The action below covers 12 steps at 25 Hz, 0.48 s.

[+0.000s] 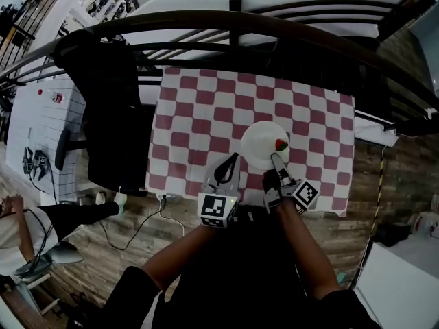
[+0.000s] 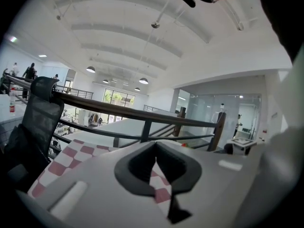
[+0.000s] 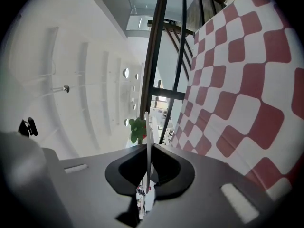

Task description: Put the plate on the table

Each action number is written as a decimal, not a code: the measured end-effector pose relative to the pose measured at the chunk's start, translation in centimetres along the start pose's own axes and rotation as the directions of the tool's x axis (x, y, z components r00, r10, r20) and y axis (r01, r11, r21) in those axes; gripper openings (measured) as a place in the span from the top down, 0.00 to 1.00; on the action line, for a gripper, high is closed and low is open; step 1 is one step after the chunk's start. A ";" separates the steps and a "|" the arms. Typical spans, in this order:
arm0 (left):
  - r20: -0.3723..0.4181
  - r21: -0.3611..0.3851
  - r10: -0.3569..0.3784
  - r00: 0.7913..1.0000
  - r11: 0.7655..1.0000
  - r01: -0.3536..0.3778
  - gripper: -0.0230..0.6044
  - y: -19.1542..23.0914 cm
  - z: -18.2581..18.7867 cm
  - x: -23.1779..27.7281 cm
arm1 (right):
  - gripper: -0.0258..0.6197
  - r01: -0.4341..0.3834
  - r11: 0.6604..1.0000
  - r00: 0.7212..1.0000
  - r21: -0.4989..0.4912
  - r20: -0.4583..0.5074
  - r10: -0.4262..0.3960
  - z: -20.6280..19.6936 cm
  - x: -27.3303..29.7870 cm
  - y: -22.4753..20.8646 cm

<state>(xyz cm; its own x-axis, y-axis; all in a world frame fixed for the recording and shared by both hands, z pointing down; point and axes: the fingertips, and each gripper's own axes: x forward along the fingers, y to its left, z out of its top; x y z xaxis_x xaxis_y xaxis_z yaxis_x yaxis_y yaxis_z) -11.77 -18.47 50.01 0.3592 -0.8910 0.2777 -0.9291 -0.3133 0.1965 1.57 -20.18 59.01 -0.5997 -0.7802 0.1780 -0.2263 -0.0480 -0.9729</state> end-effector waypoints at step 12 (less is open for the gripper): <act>-0.085 -0.006 0.025 0.996 1.000 -0.025 0.95 0.6 -2.4 3.8 | 0.94 0.134 0.989 0.986 -0.056 -0.089 -0.139 1.2 3.0 -7.1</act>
<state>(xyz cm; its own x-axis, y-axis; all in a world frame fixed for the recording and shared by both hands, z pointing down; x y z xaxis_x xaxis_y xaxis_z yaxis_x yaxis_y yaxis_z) -10.76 -21.24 53.46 0.3421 -0.8675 0.3611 -0.9374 -0.2886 0.1948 2.28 -22.94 66.27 -0.6283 -0.7075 0.3237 -0.3474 -0.1171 -0.9304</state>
